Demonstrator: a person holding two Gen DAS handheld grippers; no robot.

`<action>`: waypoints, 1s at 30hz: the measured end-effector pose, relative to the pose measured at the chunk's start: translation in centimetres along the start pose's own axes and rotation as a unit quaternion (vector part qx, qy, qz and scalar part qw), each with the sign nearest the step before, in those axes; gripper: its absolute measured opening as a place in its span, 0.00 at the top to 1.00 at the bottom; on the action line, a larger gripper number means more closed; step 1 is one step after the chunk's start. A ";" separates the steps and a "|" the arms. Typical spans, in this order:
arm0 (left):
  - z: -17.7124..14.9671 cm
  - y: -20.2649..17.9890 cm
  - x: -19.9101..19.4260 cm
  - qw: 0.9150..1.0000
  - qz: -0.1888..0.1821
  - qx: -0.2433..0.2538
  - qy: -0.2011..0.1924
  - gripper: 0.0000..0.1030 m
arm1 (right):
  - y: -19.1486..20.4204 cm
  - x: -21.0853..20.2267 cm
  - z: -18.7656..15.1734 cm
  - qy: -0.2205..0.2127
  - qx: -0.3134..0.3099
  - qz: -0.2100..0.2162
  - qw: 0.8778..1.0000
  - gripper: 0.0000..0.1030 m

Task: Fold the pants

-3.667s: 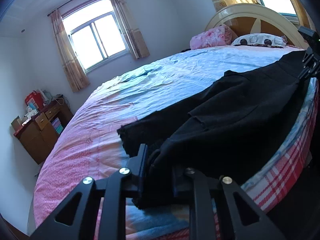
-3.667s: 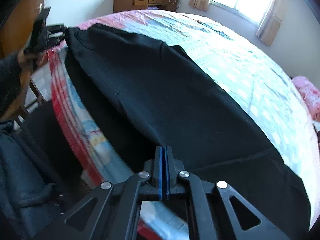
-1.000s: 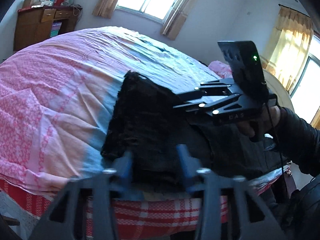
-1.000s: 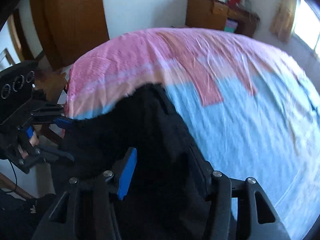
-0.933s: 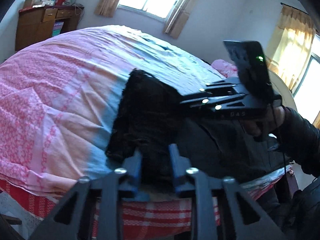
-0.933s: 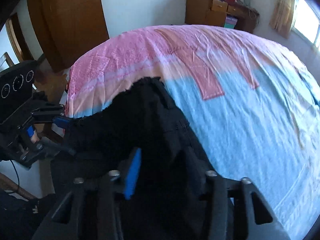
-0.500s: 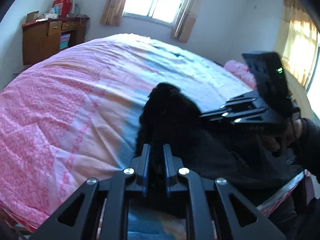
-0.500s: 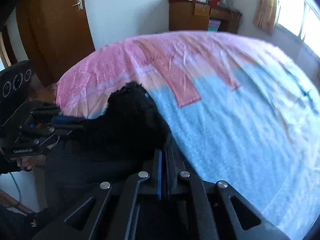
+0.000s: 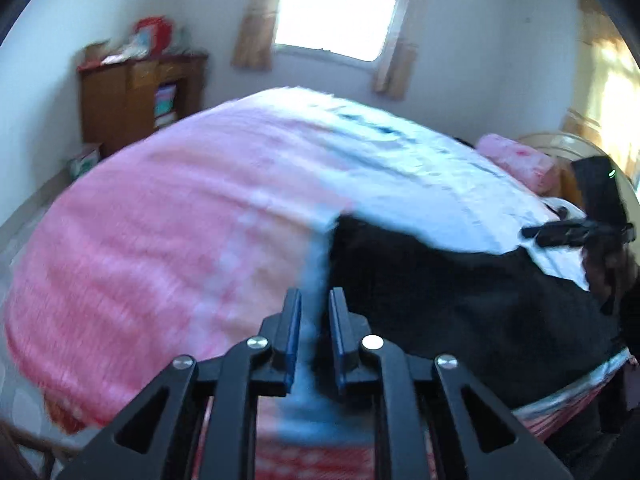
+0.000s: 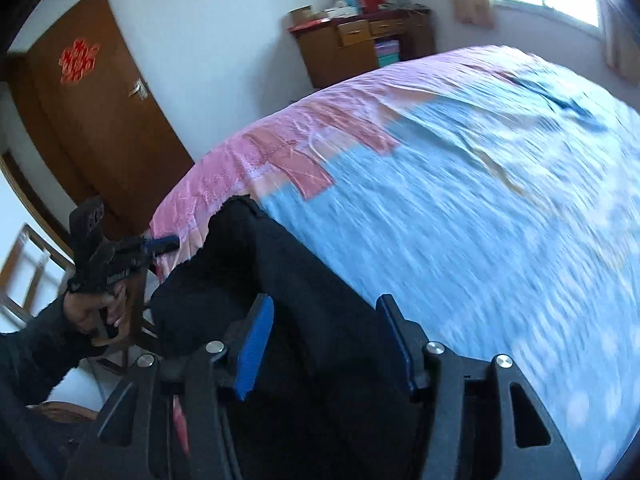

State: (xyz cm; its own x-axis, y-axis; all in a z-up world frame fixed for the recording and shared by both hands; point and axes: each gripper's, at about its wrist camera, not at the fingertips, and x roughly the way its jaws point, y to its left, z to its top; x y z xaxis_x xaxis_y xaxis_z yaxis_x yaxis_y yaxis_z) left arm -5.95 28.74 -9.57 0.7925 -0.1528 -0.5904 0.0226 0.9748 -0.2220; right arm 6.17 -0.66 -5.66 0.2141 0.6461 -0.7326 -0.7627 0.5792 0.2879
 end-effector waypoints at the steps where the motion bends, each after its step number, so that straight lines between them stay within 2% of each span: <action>1: 0.8 -1.6 0.5 1.000 -0.012 0.022 -0.001 0.83 | -0.6 -0.3 -0.9 0.006 0.007 -0.012 1.000 0.46; 2: 1.3 -2.9 1.0 0.999 -0.019 0.040 -0.001 0.80 | -1.0 -0.4 -1.4 0.012 0.013 -0.024 1.000 0.46; 3: 2.1 -4.7 1.9 0.998 -0.026 0.063 0.001 0.75 | -1.7 -0.6 -2.0 0.014 0.020 -0.055 0.998 0.46; 5: 3.0 -6.7 3.5 0.996 -0.026 0.085 0.009 0.71 | -3.3 -1.4 -2.8 0.000 0.046 -0.080 0.996 0.46; 7: 3.6 -8.0 5.8 0.994 -0.020 0.099 0.031 0.71 | -5.2 -2.6 -3.4 -0.024 0.082 -0.090 0.992 0.46; 8: 3.7 -8.1 7.3 0.994 -0.007 0.099 0.054 0.70 | -6.5 -3.1 -3.8 -0.026 0.105 -0.099 0.989 0.47; 9: 3.6 -8.3 7.9 0.993 0.001 0.098 0.071 0.71 | -7.3 -3.3 -4.1 -0.026 0.121 -0.101 0.987 0.53; 11: 3.2 -7.4 9.4 0.991 0.014 0.090 0.096 0.71 | -8.2 -3.5 -4.7 -0.024 0.142 -0.086 0.986 0.58; 13: 3.0 -6.6 9.6 0.993 0.002 0.071 0.094 0.70 | -8.8 -3.4 -5.1 -0.016 0.149 -0.070 0.986 0.64; 14: 3.0 -6.5 9.5 0.993 0.003 0.069 0.096 0.70 | -8.9 -3.0 -5.2 -0.008 0.149 -0.063 0.987 0.70; 15: 2.9 -6.6 9.4 0.993 0.008 0.072 0.097 0.70 | -9.0 -2.6 -5.2 -0.001 0.150 -0.051 0.987 0.72; 17: 2.7 -6.9 9.4 0.992 0.014 0.078 0.098 0.70 | -8.9 -2.0 -5.1 0.004 0.146 -0.034 0.989 0.72; 20: 2.5 -7.3 9.4 0.991 0.021 0.090 0.096 0.70 | -9.5 -0.5 -4.9 0.022 0.145 -0.048 0.988 0.72; 22: 2.5 -7.3 9.5 0.991 0.023 0.087 0.095 0.70 | -10.5 0.1 -4.7 0.022 0.158 -0.040 0.986 0.72; 24: 2.5 -7.4 9.5 0.991 0.024 0.088 0.094 0.70 | -11.2 0.3 -4.8 0.013 0.179 -0.018 0.984 0.92; 28: 2.1 -7.6 9.4 0.991 0.026 0.098 0.088 0.69 | -11.4 -0.1 -4.8 -0.008 0.165 -0.059 0.984 0.95; 30: 2.0 -8.0 9.5 0.990 0.031 0.108 0.083 0.67 | -11.8 0.4 -4.6 -0.001 0.163 -0.059 0.985 0.95</action>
State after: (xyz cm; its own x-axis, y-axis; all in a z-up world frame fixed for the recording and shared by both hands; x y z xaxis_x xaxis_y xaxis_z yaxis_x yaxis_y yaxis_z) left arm 2.58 19.84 -11.87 0.6860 -0.0978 -0.7210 0.1207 0.9925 -0.0197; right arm 12.47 -9.52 -12.17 0.2918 0.5656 -0.7713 -0.4954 0.7792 0.3839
